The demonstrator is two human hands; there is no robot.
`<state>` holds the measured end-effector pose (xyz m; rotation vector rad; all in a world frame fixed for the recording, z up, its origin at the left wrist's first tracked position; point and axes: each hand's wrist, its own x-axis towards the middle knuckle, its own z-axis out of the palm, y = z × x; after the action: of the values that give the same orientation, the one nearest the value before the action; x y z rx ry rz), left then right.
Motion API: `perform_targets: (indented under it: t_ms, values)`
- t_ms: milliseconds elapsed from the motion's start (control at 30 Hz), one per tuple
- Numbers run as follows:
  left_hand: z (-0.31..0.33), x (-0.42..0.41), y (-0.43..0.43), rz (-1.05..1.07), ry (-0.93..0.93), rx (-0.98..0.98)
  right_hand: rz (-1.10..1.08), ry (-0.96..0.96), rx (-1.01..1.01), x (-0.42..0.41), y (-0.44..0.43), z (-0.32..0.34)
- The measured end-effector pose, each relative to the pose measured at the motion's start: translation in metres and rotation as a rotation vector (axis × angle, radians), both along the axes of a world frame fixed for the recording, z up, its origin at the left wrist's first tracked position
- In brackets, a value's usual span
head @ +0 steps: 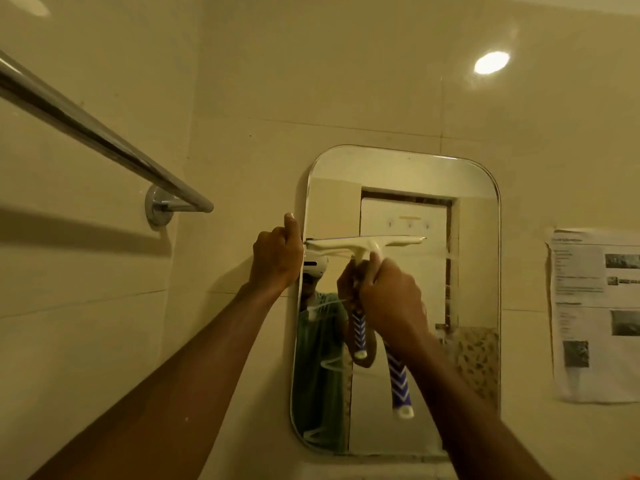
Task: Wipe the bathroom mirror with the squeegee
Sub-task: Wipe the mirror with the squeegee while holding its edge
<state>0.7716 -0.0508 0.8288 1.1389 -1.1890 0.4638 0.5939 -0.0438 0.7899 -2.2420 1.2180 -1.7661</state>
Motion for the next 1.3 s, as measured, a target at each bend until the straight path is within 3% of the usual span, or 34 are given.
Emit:
perform_targets:
  t_ms: [267, 500, 600, 700, 867, 967, 1100, 1200, 1300]
  values:
    - [-0.001, -0.002, 0.004, -0.130, 0.134, -0.016, -0.028, -0.100, -0.121, 0.014, 0.003, 0.145]
    - [-0.003, 0.005, 0.003, -0.398, 0.354, 0.044, 0.012, 0.079, -0.175, 0.010, -0.010, 0.032]
    - [-0.002, 0.006, 0.002, -0.311, 0.317, 0.042, 0.008, 0.110, -0.099, -0.001, -0.008, -0.012]
    - [-0.001, 0.001, 0.006, -0.278, 0.269, 0.043, 0.038, 0.136, -0.045, -0.013, -0.004, -0.016]
    - [-0.004, -0.007, 0.006, -0.092, 0.154, 0.039, -0.047, -0.097, -0.177, -0.054, -0.017, 0.098]
    - [-0.004, -0.010, 0.007, -0.013, 0.071, 0.090, -0.099, -0.101, -0.152, -0.073, -0.033, 0.124]
    - [-0.003, -0.011, 0.000, 0.155, 0.010, 0.043, -0.034, -0.065, -0.128, -0.070, -0.052, 0.042]
    - [-0.004, -0.014, 0.001, 0.135, 0.055, 0.045, -0.043, -0.050, -0.093, -0.066, -0.047, -0.024]
    - [-0.002, -0.016, 0.003, 0.152, 0.047, 0.090, -0.091, 0.018, -0.088, -0.070, -0.040, -0.033]
